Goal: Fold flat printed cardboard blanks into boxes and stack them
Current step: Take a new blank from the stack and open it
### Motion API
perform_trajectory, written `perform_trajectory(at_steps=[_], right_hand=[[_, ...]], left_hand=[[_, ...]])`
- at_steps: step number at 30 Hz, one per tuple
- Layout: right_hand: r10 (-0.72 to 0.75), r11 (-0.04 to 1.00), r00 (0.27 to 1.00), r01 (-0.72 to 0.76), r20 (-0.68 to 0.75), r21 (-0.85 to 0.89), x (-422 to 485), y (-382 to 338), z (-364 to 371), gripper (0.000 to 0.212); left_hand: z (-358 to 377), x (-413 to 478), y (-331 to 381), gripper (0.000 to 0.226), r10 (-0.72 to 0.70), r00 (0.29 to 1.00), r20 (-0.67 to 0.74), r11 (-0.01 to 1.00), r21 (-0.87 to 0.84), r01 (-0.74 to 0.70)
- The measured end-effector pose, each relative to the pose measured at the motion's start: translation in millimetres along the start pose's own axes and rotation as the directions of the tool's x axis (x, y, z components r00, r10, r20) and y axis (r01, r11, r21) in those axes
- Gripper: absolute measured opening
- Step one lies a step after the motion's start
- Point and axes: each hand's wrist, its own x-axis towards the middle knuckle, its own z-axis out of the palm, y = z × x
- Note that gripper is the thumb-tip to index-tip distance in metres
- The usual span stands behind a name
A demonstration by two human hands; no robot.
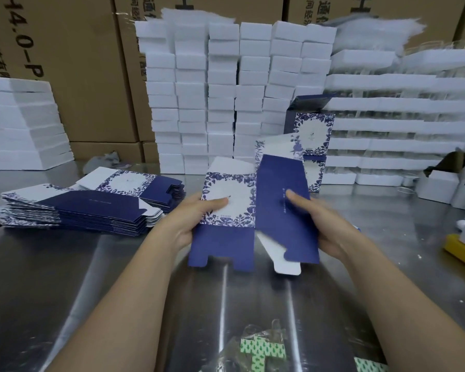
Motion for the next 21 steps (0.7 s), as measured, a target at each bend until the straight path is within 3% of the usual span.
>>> perform_trajectory(at_steps=[2,6,8,9,11,13,15,16,17,19,21], right_hand=[[-0.003,0.997,1.0,0.001,0.019,0.076,0.4,0.6,-3.2,0.053],[-0.078,0.94,0.978,0.007,0.195,0.341,3.1,3.4,-4.1,0.058],[-0.054,0.945,0.983,-0.006,0.173,0.328,4.1,1.8,-3.3,0.049],[-0.031,0.963,0.994,0.002,0.102,0.27,4.4,0.5,-3.7,0.042],[-0.057,0.998,0.994,0.059,-0.099,0.022,6.4,1.1,-6.0,0.03],[-0.175,0.954,0.968,0.122,-0.18,-0.275,7.4,4.7,-4.1,0.02],[-0.262,0.905,0.948,0.178,-0.178,-0.386,9.0,8.5,1.1,0.014],[-0.296,0.9,0.937,0.207,-0.187,-0.384,9.0,7.7,3.5,0.013],[-0.326,0.903,0.924,0.242,-0.202,-0.354,8.7,5.1,4.6,0.012],[-0.334,0.931,0.915,0.281,-0.229,-0.233,7.2,-2.4,3.2,0.016],[-0.259,0.965,0.941,0.244,-0.217,-0.091,4.4,-8.6,0.6,0.02]], left_hand=[[3.9,-2.3,0.1,0.043,0.004,0.998,0.064,0.996,-0.084,0.002],[26.6,-4.7,-8.3,0.034,0.011,0.959,0.282,0.942,-0.326,0.085],[34.5,-2.4,-9.9,0.028,0.008,0.971,0.241,0.95,-0.304,0.068],[33.6,-1.8,-8.0,0.026,0.011,0.988,0.153,0.972,-0.234,0.025],[25.0,-2.5,-2.7,0.027,0.106,0.993,-0.051,0.988,0.117,-0.1],[19.4,-4.0,-1.8,0.03,0.277,0.958,-0.066,0.832,0.516,-0.205],[24.3,-5.1,-2.9,0.03,0.395,0.918,-0.045,0.679,0.687,-0.258],[27.4,-5.8,-2.4,0.03,0.429,0.902,-0.055,0.676,0.682,-0.279],[28.7,-5.9,-0.4,0.029,0.433,0.898,-0.081,0.735,0.608,-0.3],[25.1,-6.2,6.4,0.026,0.345,0.929,-0.13,0.895,0.342,-0.285],[17.0,-7.2,10.0,0.023,0.246,0.961,-0.126,0.965,0.129,-0.23]])
